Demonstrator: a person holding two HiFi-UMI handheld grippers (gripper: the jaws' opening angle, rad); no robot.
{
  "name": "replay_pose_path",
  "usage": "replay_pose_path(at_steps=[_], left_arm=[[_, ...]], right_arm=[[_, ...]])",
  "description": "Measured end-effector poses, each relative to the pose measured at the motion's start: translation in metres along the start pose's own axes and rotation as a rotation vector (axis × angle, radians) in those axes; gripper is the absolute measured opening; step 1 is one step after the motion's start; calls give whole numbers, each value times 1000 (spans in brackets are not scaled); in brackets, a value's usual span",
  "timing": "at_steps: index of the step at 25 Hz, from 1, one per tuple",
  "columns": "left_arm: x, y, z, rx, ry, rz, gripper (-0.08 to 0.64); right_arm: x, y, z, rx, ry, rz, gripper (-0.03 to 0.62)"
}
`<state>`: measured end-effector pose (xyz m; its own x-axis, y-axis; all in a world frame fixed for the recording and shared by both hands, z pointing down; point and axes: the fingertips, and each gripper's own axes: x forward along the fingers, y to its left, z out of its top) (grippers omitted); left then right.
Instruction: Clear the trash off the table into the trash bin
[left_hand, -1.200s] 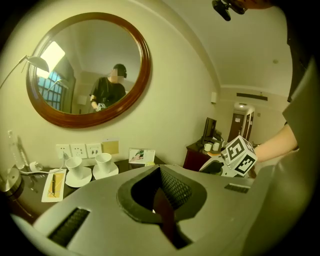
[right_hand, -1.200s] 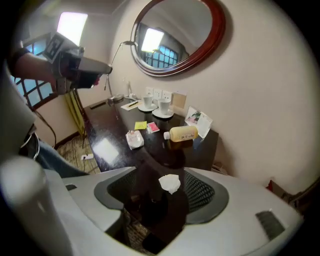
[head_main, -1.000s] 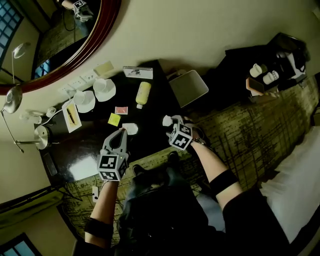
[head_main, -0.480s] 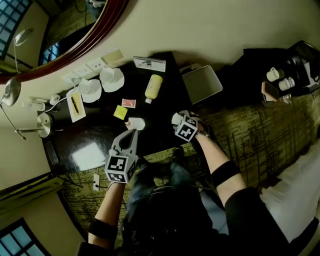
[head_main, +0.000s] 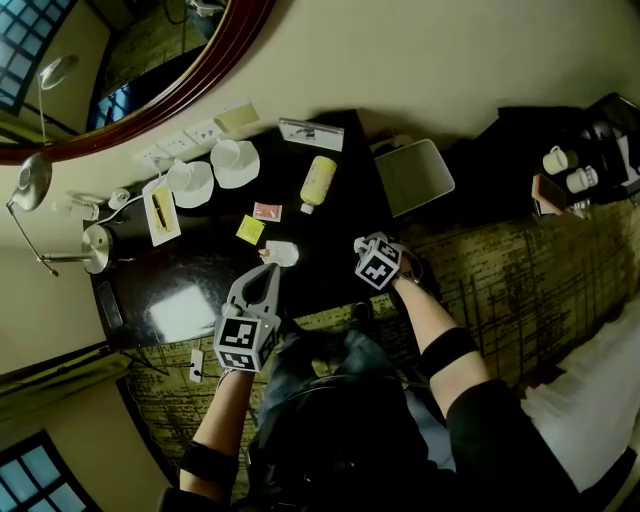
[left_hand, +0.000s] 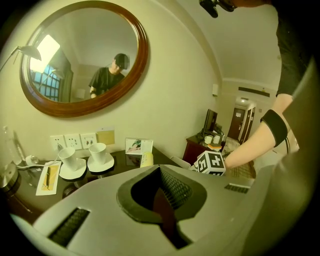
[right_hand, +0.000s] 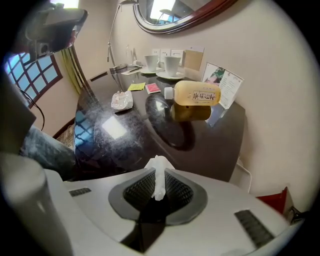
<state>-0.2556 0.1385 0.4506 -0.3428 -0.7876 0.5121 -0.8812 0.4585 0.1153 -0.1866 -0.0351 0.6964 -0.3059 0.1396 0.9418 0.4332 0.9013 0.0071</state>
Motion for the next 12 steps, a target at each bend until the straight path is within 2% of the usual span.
replay_pose_path(at_steps=[6,9,12], left_arm=[[-9,3,5,1,-21,11,0],[-15,5,11,0,-50,11,0],[-25,8,20,0,-87,12,0]], right_arm=[[-23,6,16,28,-57,-13,60],[-54,10,46,51,-163,-38,61],[-102,14,88,86,-325,-63,63]])
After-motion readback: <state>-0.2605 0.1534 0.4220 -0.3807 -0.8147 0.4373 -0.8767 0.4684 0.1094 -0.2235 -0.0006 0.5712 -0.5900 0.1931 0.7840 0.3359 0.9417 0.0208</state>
